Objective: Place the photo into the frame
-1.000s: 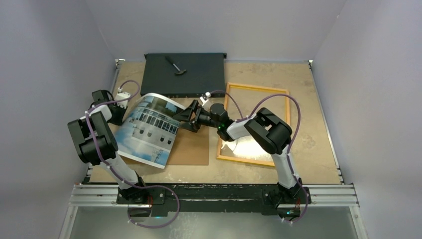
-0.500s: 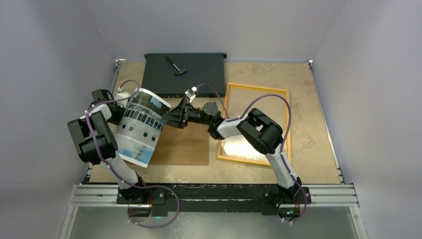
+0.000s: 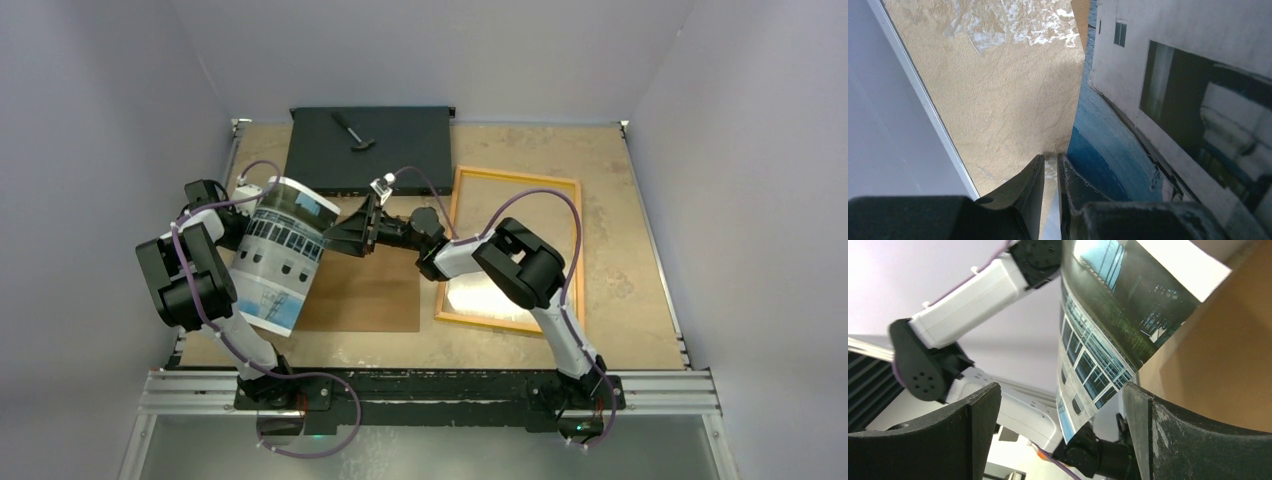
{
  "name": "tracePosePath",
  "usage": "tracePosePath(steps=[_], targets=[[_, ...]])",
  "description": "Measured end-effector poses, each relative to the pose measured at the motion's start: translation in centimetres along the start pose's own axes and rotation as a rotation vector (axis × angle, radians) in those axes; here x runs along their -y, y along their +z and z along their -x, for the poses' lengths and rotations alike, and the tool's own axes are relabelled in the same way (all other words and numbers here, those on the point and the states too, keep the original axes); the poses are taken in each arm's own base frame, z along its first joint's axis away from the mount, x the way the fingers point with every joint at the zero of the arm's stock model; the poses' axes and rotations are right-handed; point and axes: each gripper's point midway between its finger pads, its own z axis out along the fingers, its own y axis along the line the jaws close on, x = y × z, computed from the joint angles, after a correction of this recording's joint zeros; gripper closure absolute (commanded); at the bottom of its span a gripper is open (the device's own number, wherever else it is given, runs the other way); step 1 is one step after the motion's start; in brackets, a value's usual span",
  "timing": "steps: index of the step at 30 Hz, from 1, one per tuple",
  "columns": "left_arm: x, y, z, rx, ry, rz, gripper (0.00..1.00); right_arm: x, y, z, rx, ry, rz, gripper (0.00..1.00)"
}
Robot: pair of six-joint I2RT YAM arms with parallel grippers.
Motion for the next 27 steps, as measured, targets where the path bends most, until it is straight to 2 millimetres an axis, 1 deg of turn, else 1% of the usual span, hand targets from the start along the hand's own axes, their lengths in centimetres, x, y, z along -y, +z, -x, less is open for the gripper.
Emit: tracePosePath(steps=[2, 5, 9, 11, 17, 19, 23, 27], targets=[[0.0, 0.0, 0.0, 0.001, 0.0, 0.0, 0.85, -0.9, 0.2, 0.1, 0.001, -0.006, 0.042, 0.08], [0.0, -0.1, 0.1, 0.004, 0.0, -0.001, 0.86, -2.6, 1.0, 0.7, -0.003, -0.033, 0.109, 0.08], [0.2, -0.2, 0.1, 0.007, -0.001, -0.01, 0.86, -4.0, 1.7, 0.5, -0.02, -0.056, 0.148, 0.08], [0.3, -0.2, 0.1, 0.007, -0.001, -0.013, 0.86, -4.1, 1.8, 0.2, -0.029, -0.056, 0.151, 0.09], [0.3, -0.2, 0.1, 0.008, -0.001, -0.016, 0.86, -3.2, 2.1, -0.5, -0.042, -0.042, 0.121, 0.08], [0.4, -0.2, 0.1, 0.008, -0.001, -0.017, 0.87, -3.2, 2.4, -0.5, -0.047, -0.049, 0.127, 0.07], [0.4, -0.2, 0.1, 0.008, -0.002, -0.019, 0.87, -4.1, 3.9, -0.3, -0.054, -0.085, 0.168, 0.07], [0.6, -0.2, 0.1, 0.008, -0.004, -0.029, 0.87, -5.5, 4.3, -0.3, -0.056, -0.117, 0.212, 0.06]])
